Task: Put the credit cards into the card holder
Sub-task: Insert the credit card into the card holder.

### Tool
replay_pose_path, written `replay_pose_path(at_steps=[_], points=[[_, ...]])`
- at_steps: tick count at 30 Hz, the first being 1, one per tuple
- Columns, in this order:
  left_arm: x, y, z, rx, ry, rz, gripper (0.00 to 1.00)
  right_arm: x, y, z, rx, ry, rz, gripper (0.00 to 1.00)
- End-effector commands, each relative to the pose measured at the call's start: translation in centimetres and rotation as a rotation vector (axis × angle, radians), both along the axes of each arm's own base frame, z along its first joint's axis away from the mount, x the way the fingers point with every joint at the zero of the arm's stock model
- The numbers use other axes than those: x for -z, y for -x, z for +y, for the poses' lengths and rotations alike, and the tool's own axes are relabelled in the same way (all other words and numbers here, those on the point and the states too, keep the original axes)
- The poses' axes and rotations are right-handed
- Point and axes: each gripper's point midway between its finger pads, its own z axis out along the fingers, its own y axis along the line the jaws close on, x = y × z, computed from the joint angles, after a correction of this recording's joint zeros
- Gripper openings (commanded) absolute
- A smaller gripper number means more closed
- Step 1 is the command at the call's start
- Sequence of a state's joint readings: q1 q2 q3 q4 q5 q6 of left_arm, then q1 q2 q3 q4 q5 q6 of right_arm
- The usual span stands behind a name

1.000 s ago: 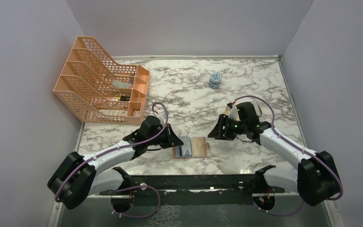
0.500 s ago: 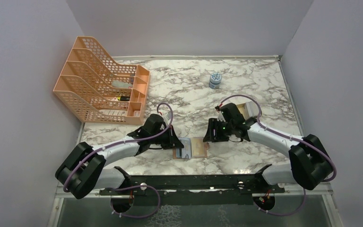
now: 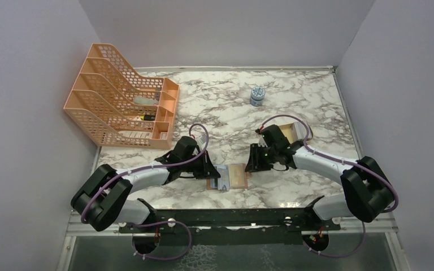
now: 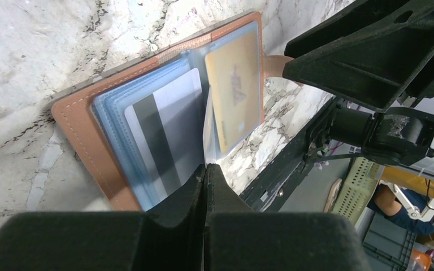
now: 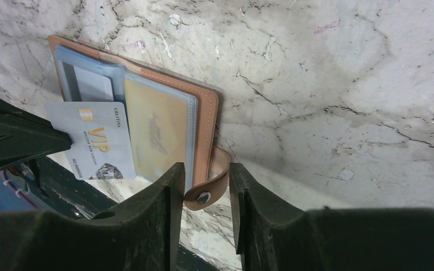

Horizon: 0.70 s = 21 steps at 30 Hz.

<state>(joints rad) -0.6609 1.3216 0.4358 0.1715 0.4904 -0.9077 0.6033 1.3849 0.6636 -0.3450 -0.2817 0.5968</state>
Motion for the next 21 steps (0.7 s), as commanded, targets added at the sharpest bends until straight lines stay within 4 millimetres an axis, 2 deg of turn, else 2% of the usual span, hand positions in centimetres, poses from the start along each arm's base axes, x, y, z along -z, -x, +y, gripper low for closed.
replay_pose_path(at_steps=[1,15,21], points=[[-1.1,-0.6,-0.9,0.015,0.047,-0.015,0.00,0.5,-0.2,-0.2,-0.002,0.018,-0.024,0.33],[-2.3,-0.8,-1.1,0.007,0.057,-0.018,0.00,1.0,0.1,-0.7,0.001,0.039,-0.025,0.26],[-1.6,-0.7,-1.0,0.000,0.045,0.006,0.00,0.9,0.1,-0.6,0.000,0.037,-0.025,0.25]])
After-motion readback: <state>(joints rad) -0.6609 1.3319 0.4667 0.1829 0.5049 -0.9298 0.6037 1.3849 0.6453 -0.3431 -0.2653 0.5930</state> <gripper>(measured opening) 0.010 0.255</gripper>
